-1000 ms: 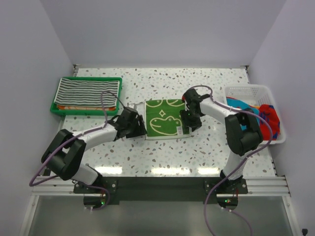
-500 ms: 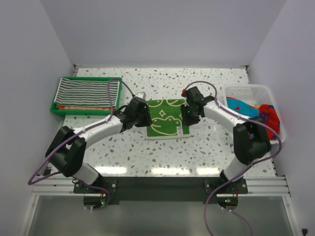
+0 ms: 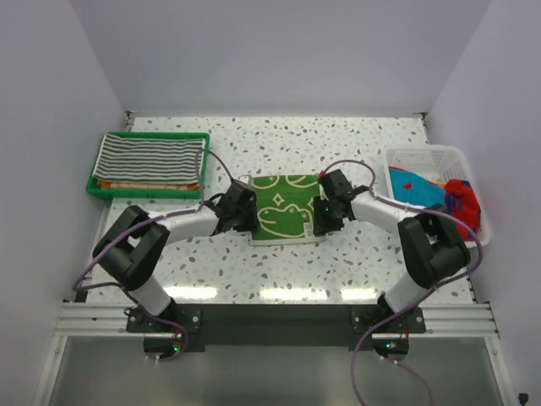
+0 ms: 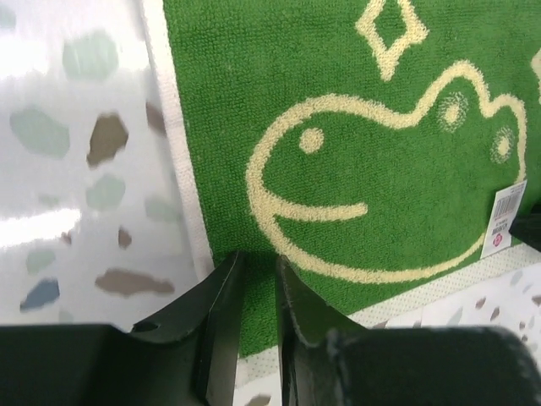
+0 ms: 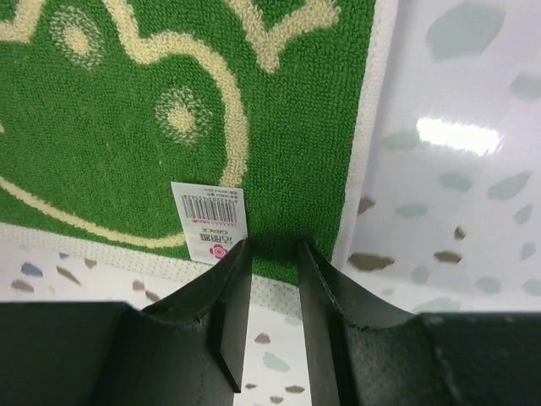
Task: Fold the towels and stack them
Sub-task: Fold the towel
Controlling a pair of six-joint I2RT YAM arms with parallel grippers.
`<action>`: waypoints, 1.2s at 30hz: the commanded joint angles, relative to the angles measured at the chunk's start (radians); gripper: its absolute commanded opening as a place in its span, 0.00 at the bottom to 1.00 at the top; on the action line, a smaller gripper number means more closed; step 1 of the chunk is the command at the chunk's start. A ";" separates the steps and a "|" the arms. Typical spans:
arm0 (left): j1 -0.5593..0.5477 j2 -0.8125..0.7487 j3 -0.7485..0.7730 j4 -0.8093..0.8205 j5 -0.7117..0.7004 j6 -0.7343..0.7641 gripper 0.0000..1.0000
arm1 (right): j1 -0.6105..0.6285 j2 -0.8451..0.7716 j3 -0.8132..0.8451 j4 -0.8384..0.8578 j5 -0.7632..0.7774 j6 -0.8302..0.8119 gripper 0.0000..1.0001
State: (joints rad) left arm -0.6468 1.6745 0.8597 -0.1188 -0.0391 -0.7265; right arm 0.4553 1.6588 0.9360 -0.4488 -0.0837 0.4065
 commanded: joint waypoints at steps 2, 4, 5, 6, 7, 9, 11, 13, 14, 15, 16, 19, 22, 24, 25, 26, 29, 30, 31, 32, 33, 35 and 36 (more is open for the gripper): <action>-0.033 -0.097 -0.209 -0.062 0.034 -0.077 0.26 | 0.052 -0.077 -0.153 -0.059 -0.059 0.067 0.34; -0.040 -0.188 -0.257 -0.070 0.034 -0.091 0.26 | 0.077 -0.125 -0.186 -0.064 -0.074 0.090 0.36; -0.040 -0.220 -0.280 -0.079 0.034 -0.093 0.30 | 0.083 -0.148 -0.206 -0.065 -0.083 0.097 0.36; -0.042 -0.279 -0.280 -0.087 0.034 -0.090 0.34 | 0.086 -0.196 -0.210 -0.067 -0.093 0.098 0.36; -0.042 -0.307 -0.275 -0.105 0.033 -0.080 0.39 | 0.086 -0.220 -0.207 -0.065 -0.096 0.094 0.36; -0.042 -0.361 -0.223 -0.128 0.025 -0.062 0.52 | 0.086 -0.279 -0.166 -0.076 -0.084 0.083 0.37; -0.037 -0.374 -0.144 -0.154 0.005 -0.039 0.59 | 0.085 -0.295 -0.079 -0.085 -0.070 0.063 0.37; -0.019 -0.366 -0.088 -0.150 -0.001 -0.015 0.61 | 0.080 -0.283 -0.013 -0.082 -0.021 0.034 0.37; -0.007 -0.358 -0.043 -0.137 0.001 0.014 0.61 | 0.074 -0.272 0.044 -0.074 -0.011 0.023 0.36; 0.009 -0.331 -0.024 -0.124 0.002 0.031 0.60 | 0.065 -0.260 0.069 -0.050 -0.002 0.006 0.34; 0.048 -0.314 0.013 -0.098 0.007 0.047 0.56 | 0.047 -0.222 0.093 -0.032 -0.002 -0.003 0.33; 0.134 -0.211 0.058 -0.023 0.069 0.105 0.49 | -0.001 -0.153 0.165 0.053 -0.033 -0.011 0.25; 0.191 -0.083 0.140 0.027 0.165 0.145 0.36 | -0.033 -0.059 0.217 0.136 -0.060 -0.012 0.22; 0.196 0.000 0.177 0.028 0.179 0.177 0.31 | -0.038 0.015 0.254 0.169 -0.064 -0.017 0.21; 0.196 0.022 0.202 0.034 0.189 0.183 0.27 | -0.040 0.042 0.264 0.179 -0.064 -0.018 0.21; 0.196 0.042 0.208 0.044 0.202 0.196 0.27 | -0.040 0.080 0.277 0.189 -0.068 -0.020 0.20; 0.200 0.097 0.217 0.065 0.190 0.203 0.25 | -0.049 0.130 0.268 0.242 -0.061 -0.009 0.20; 0.203 0.120 0.217 0.070 0.174 0.205 0.24 | -0.055 0.157 0.264 0.272 -0.062 -0.005 0.20; 0.217 0.131 0.219 0.077 0.148 0.206 0.22 | -0.069 0.171 0.259 0.285 -0.064 -0.005 0.20; 0.225 0.140 0.219 0.082 0.142 0.207 0.22 | -0.078 0.189 0.254 0.294 -0.064 -0.006 0.20; 0.234 0.157 0.219 0.087 0.137 0.207 0.22 | -0.086 0.215 0.250 0.312 -0.059 -0.014 0.20; 0.256 0.169 0.217 0.097 0.137 0.202 0.22 | -0.113 0.245 0.238 0.331 -0.056 -0.020 0.20; 0.263 0.178 0.217 0.096 0.136 0.202 0.22 | -0.133 0.269 0.236 0.334 -0.063 -0.021 0.19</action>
State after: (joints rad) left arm -0.4183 1.8351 1.0393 -0.0856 0.1219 -0.5552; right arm 0.3702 1.8935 1.1774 -0.1997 -0.1368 0.4026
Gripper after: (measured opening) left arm 0.218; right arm 0.198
